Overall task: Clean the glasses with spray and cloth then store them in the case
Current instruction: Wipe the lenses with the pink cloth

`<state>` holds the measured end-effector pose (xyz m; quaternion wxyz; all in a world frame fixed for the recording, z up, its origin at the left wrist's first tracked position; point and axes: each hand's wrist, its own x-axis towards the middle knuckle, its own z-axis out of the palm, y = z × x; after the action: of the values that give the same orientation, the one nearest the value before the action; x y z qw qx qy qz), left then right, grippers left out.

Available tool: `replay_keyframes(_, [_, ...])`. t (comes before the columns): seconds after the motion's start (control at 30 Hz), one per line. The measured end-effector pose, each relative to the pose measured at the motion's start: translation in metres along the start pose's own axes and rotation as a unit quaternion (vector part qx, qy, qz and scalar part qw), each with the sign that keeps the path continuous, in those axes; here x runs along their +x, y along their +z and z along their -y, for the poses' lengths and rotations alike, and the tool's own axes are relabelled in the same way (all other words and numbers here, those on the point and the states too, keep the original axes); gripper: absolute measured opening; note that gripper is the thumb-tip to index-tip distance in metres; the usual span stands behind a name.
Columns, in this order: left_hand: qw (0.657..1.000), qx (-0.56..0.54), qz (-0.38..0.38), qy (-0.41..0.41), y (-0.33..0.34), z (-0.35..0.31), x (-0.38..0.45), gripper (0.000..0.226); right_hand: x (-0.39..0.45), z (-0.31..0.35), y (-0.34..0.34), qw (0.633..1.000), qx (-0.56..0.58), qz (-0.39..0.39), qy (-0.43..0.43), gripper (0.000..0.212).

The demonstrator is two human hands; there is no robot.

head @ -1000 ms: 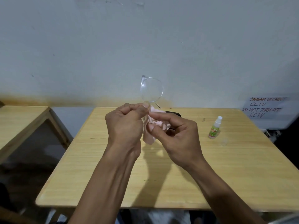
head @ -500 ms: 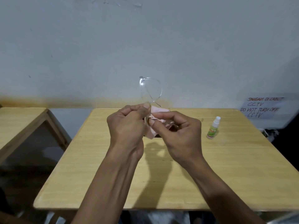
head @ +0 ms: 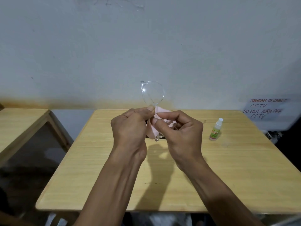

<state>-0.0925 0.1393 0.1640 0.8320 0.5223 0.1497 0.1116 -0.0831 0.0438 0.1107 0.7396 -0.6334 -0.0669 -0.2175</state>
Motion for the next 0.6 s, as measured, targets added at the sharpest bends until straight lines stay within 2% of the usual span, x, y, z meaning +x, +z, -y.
replay_keyframes(0.1, [1.0, 0.004, 0.0, -0.01, 0.001, -0.001, -0.002, 0.004, -0.001, 0.001, 0.004, 1.0, 0.02, -0.012, 0.02, 0.02])
replay_keyframes(0.27, [1.0, 0.016, -0.014, -0.009, -0.003, -0.005, 0.001, 0.015, -0.009, 0.0, 0.004, 1.0, -0.01, 0.007, 0.011, 0.02])
replay_keyframes(0.6, [1.0, -0.006, 0.004, -0.024, -0.001, -0.006, -0.002, 0.013, -0.002, 0.009, 0.002, 0.997, 0.051, -0.048, 0.032, 0.015])
